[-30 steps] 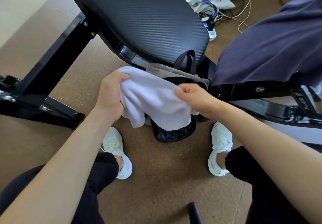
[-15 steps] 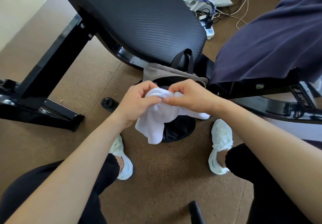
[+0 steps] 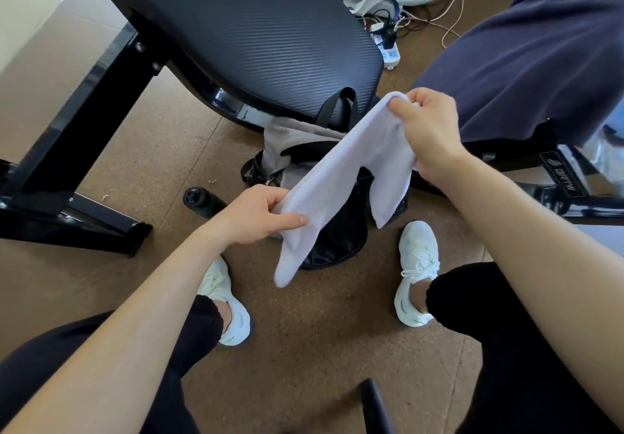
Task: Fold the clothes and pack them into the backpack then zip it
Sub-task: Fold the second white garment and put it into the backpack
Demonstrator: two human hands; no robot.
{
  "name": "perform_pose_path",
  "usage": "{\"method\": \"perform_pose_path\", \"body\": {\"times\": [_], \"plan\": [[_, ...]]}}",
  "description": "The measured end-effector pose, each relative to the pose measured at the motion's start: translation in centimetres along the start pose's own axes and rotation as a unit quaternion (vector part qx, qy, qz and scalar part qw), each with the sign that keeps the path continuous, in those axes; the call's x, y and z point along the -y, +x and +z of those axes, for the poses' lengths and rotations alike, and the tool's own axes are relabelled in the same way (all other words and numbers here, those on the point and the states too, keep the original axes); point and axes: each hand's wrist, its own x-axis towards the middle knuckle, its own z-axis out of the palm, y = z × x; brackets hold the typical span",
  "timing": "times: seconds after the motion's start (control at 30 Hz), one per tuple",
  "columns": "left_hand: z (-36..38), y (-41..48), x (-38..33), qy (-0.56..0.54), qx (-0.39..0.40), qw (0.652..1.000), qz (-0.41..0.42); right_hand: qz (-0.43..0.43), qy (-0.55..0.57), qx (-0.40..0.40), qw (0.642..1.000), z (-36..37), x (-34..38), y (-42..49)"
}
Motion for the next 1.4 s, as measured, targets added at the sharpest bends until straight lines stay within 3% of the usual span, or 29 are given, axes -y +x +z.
{"method": "perform_pose_path", "body": {"times": [0.2, 0.3, 0.4, 0.53, 0.67, 0.83, 1.23, 1.4], "plan": [[-0.3, -0.1, 0.2, 0.027, -0.009, 1.000, -0.003, 0.104, 0.087, -0.063, 0.989, -1.1, 0.0, 0.7], [-0.2, -0.3, -0.4, -0.014, -0.033, 0.999, 0.007, 0.130, 0.090, -0.061, 0.985, -1.5, 0.1, 0.6], [0.0, -0.5, -1.4, -0.116, -0.081, 0.990, -0.007, 0.139, 0.067, 0.024, 0.988, -0.8, -0.3, 0.3], [0.1, -0.2, -2.0, -0.225, -0.142, 0.964, -0.031, 0.152, 0.134, 0.154, 0.967, 0.7, -0.7, -0.9], [0.7, -0.1, -2.7, -0.271, -0.154, 0.950, -0.031, 0.154, 0.159, 0.282, 0.933, 2.0, -0.9, -2.5], [1.9, 0.1, -3.0, -0.271, -0.144, 0.951, -0.030, 0.150, 0.143, 0.356, 0.911, 3.5, -0.4, -4.7], [2.1, 0.0, -3.5, -0.297, -0.163, 0.940, -0.040, 0.074, 0.043, 0.319, 0.944, 4.5, -1.0, -5.7], [2.3, -0.1, -3.9, -0.319, -0.144, 0.935, -0.055, 0.092, 0.049, 0.320, 0.942, 5.0, -0.8, -6.6]]}}
